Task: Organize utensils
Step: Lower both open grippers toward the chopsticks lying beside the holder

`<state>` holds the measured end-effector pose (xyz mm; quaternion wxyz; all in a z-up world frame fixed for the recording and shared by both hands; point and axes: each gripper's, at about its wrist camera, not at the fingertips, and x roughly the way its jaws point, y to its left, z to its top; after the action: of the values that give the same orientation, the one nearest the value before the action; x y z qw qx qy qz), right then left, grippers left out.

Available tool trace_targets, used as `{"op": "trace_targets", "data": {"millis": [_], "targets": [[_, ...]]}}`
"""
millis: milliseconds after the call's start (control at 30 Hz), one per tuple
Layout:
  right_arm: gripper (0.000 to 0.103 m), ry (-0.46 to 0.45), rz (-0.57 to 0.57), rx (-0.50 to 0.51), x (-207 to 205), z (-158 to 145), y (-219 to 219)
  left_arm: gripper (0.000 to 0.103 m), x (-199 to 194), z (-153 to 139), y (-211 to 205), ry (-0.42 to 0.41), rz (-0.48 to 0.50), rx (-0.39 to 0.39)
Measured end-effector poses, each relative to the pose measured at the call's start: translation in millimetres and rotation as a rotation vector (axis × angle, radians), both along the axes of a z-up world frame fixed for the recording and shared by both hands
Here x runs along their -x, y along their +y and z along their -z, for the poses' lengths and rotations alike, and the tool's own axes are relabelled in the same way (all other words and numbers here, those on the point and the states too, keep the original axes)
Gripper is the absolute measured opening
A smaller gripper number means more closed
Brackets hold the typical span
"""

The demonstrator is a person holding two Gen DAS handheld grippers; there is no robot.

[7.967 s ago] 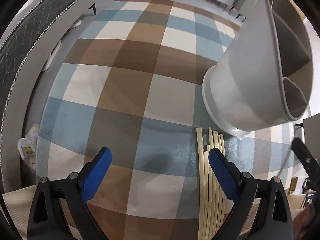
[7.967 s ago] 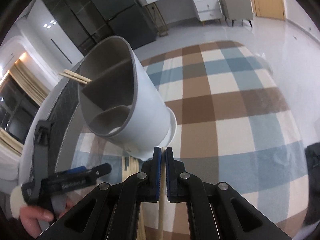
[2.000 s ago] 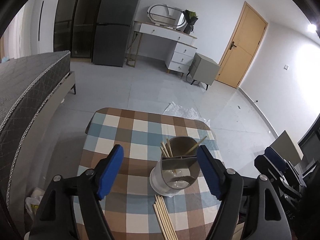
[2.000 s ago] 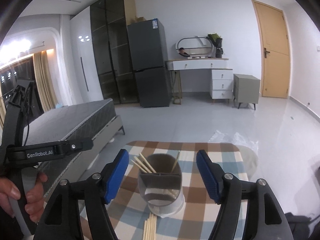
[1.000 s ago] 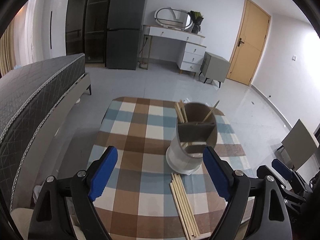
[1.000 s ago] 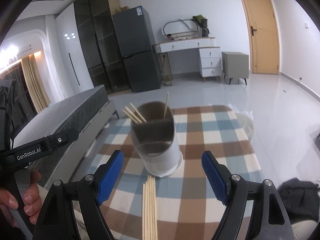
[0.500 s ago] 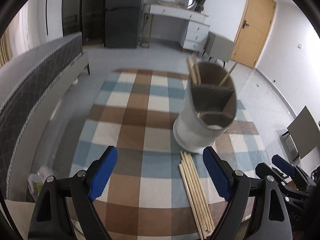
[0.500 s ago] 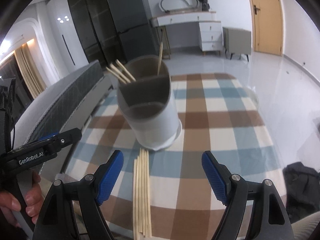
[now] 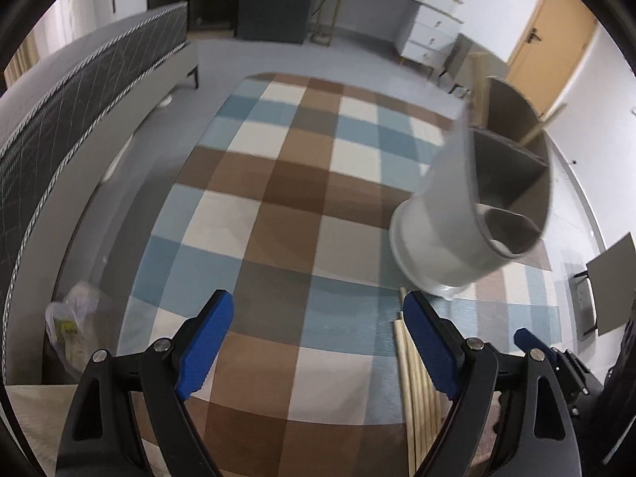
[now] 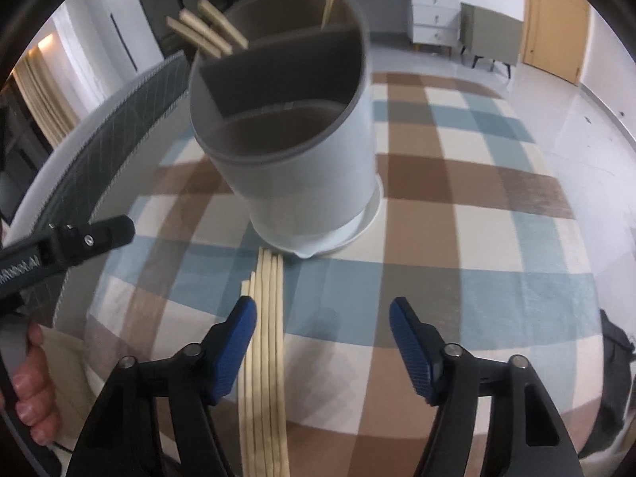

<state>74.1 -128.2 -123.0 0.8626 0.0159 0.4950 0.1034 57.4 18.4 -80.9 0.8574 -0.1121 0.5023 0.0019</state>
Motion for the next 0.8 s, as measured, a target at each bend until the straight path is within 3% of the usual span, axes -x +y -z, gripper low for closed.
{"op": "trace_targets", "data": {"millis": [100,233,800], "targets": [[0.052,0.033,-0.035,0.021,-8,11,11,0.084,-4,6,5,0.030,-0.023,0.004],[0.027,0.048,-0.099,0.118,-14,25,27,0.084,-7,11,10,0.060,-0.049,0.025],[0.026,0.095,-0.141,0.056,-16,33,30,0.084,-12,15,20,0.093,-0.081,0.073]]}}
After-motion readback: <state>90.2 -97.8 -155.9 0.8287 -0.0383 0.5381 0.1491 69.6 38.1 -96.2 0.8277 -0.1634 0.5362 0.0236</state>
